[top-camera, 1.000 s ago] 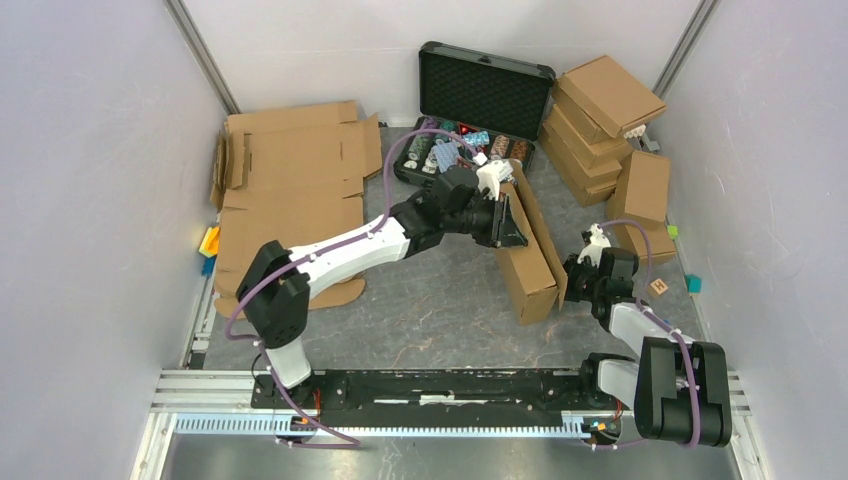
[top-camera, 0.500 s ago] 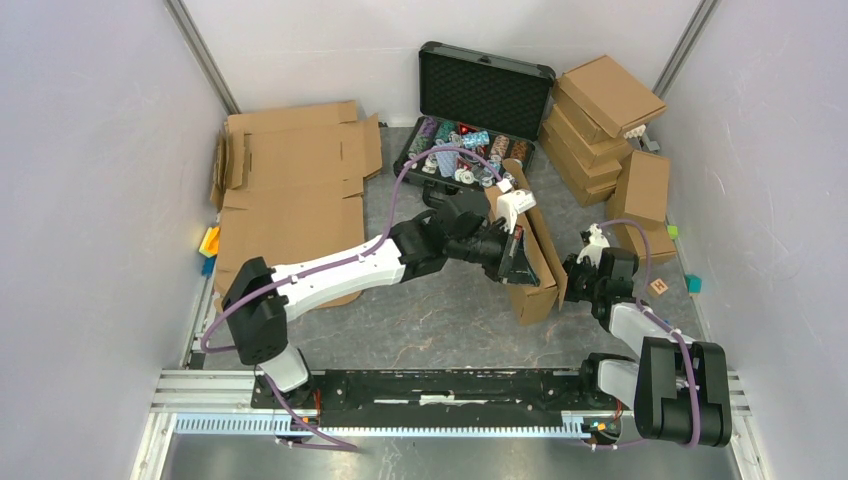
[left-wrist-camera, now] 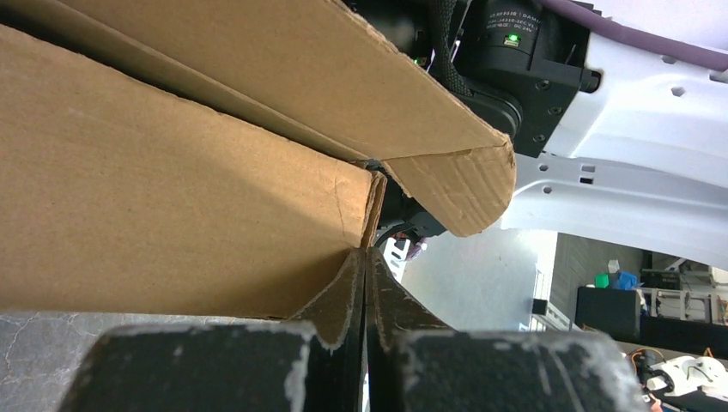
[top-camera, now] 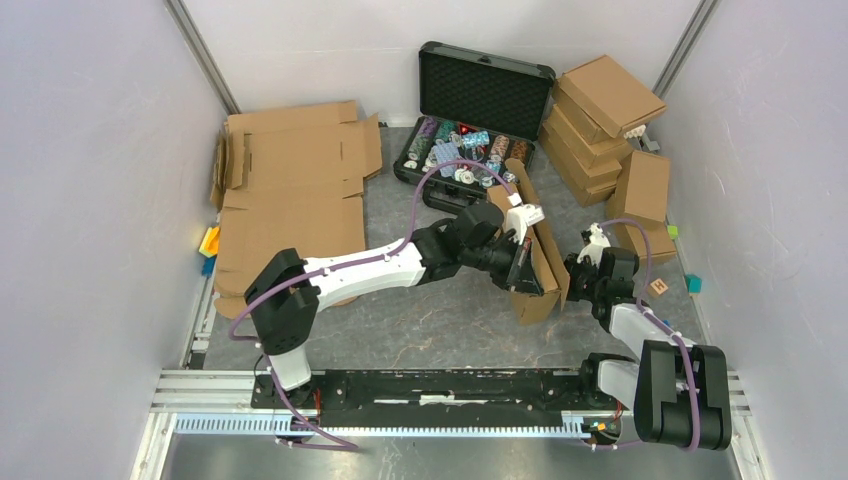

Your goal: Fold the paper box

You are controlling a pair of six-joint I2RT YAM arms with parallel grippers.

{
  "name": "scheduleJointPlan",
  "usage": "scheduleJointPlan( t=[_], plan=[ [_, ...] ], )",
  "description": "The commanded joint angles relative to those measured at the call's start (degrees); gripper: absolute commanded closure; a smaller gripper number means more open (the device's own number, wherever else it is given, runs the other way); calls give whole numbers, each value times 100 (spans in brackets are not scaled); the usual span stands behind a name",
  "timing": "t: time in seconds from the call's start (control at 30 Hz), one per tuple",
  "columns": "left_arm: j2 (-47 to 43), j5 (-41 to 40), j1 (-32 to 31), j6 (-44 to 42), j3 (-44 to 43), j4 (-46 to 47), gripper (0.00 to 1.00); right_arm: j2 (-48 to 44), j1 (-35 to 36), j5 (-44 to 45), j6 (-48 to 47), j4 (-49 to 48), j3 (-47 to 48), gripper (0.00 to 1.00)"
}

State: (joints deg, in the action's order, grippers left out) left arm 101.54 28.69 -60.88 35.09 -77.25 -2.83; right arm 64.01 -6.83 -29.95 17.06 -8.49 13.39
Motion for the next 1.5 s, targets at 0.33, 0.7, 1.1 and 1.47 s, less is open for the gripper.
scheduleJointPlan(
  t=[0.33, 0.7, 1.1, 1.47],
  plan=[
    [-556, -211, 209, -387, -443, -797, 89, -629, -28, 611, -201, 820, 863, 85],
    [-1848, -223, 1775, -372, 681, -680, 87, -1806, -55, 1380, -360, 1973, 1881, 64],
    [-1125, -434, 2142, -178, 984, 781, 86, -1990, 35, -135, -132, 2832, 3789, 2],
    [-177, -242, 2142, 14, 641, 1289, 86, -479, 2941, 2320, -193, 3994, 5088, 2]
  ],
)
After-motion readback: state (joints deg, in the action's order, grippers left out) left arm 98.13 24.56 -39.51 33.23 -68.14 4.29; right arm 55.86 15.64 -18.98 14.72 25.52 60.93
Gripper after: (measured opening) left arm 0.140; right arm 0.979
